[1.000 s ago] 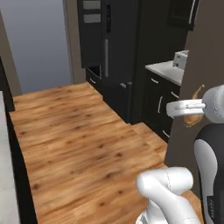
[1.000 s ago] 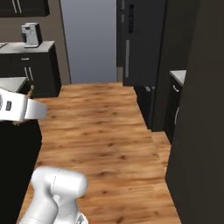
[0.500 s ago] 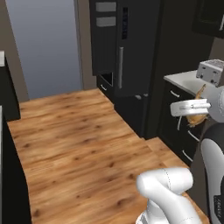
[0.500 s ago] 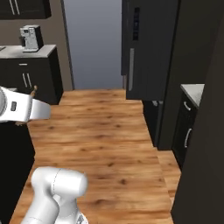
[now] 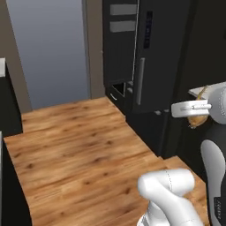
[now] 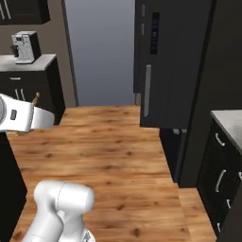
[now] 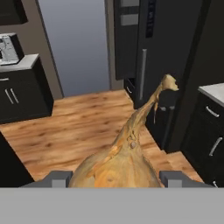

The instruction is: Transport the chicken drumstick and onion to the fridge. Place the chicken drumstick on the rack containing meat and place the onion on the rack containing the vegetable, ensuring meats and vegetables are on different racks.

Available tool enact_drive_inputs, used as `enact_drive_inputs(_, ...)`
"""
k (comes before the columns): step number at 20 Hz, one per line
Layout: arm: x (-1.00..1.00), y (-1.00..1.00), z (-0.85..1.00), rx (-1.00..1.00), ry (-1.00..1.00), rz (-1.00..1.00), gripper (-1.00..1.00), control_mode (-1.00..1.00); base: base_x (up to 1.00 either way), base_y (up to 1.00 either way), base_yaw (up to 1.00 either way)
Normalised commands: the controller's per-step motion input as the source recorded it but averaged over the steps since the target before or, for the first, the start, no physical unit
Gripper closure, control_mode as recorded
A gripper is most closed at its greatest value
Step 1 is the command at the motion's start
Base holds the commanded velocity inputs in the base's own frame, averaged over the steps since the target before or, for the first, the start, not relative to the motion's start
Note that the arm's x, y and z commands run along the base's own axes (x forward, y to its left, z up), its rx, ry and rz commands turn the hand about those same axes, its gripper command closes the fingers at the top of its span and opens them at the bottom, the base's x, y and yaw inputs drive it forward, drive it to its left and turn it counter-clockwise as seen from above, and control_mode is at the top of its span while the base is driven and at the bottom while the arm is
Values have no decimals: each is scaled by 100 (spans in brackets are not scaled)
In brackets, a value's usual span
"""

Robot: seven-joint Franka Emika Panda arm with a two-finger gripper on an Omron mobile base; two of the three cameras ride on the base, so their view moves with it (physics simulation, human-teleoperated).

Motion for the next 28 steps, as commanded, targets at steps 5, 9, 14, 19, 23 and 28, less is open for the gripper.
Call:
enact_drive_inputs(5, 0, 0, 0, 0, 0, 0, 100, 100, 100, 0, 0)
enact_drive_inputs(9, 0, 0, 0, 0, 0, 0, 100, 100, 100, 23, -10)
enact_drive_inputs(14, 0, 0, 0, 0, 0, 0, 100, 100, 100, 46, -17)
enact_drive_inputs(19, 0, 0, 0, 0, 0, 0, 100, 100, 100, 49, -17)
enact_drive_inputs(23, 0, 0, 0, 0, 0, 0, 100, 100, 100, 61, -24)
enact_drive_inputs(28, 0, 0, 0, 0, 0, 0, 100, 100, 100, 53, -36)
